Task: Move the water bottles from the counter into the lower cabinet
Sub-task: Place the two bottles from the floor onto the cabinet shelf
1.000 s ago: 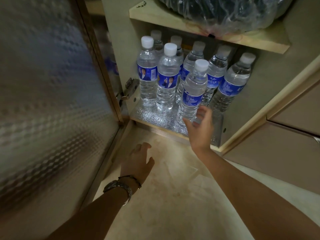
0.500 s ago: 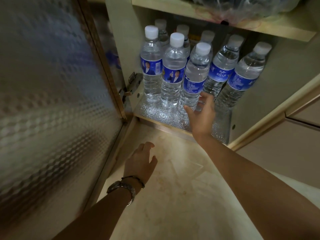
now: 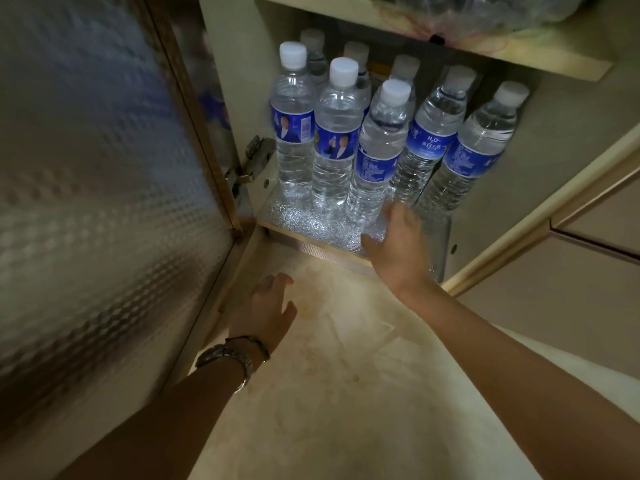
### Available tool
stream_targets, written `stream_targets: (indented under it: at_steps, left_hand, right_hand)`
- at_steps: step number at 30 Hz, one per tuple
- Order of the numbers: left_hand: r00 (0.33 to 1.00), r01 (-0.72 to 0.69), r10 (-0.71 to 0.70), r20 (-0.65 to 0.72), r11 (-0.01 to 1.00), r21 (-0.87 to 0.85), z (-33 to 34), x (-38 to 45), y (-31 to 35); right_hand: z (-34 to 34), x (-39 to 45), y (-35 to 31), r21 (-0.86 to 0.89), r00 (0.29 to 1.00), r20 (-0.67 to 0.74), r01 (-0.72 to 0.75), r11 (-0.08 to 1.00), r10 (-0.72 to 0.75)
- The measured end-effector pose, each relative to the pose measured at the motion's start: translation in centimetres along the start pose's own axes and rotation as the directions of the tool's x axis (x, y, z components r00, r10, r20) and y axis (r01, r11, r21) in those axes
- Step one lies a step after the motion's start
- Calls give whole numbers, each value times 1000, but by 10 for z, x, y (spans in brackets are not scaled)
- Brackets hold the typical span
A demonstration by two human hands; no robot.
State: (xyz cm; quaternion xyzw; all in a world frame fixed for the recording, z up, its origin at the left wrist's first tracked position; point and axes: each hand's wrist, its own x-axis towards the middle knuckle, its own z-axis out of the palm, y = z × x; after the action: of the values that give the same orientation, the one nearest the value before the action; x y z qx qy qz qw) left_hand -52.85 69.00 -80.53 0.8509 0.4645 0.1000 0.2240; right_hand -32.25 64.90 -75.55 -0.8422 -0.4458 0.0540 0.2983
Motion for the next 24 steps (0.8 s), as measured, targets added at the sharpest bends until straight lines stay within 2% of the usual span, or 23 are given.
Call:
stream_targets:
  at_steps: [3, 5, 9, 14, 17, 21, 24]
  left_hand:
    - [999, -11, 13, -33, 999, 49, 2, 4, 0]
    - [998, -56, 59, -30, 994, 97, 5, 7, 1]
    - [978, -203, 209, 14, 933, 298, 15, 12, -4]
    - [980, -195, 168, 104, 911, 362, 6, 6, 2]
    - [988, -126, 91, 125, 943, 308, -16, -3, 21]
    - [983, -151, 114, 146, 949, 277, -56, -22, 51]
    - [985, -66, 28, 172, 973, 221, -95, -37, 74]
  right_hand:
    - [1, -17, 11, -296, 977, 98, 210, 932, -189]
    - [4, -23, 16, -375, 965, 134, 260, 890, -226]
    - [4, -25, 23, -431, 953, 199, 296, 852, -230]
    - [-21, -23, 11, -449, 936, 317, 288, 846, -151]
    - [-46, -29, -2, -467, 916, 394, 272, 841, -78]
    - [-73, -41, -20, -478, 879, 474, 297, 826, -42]
    - [-101, -52, -42, -472, 847, 532, 310, 826, -14]
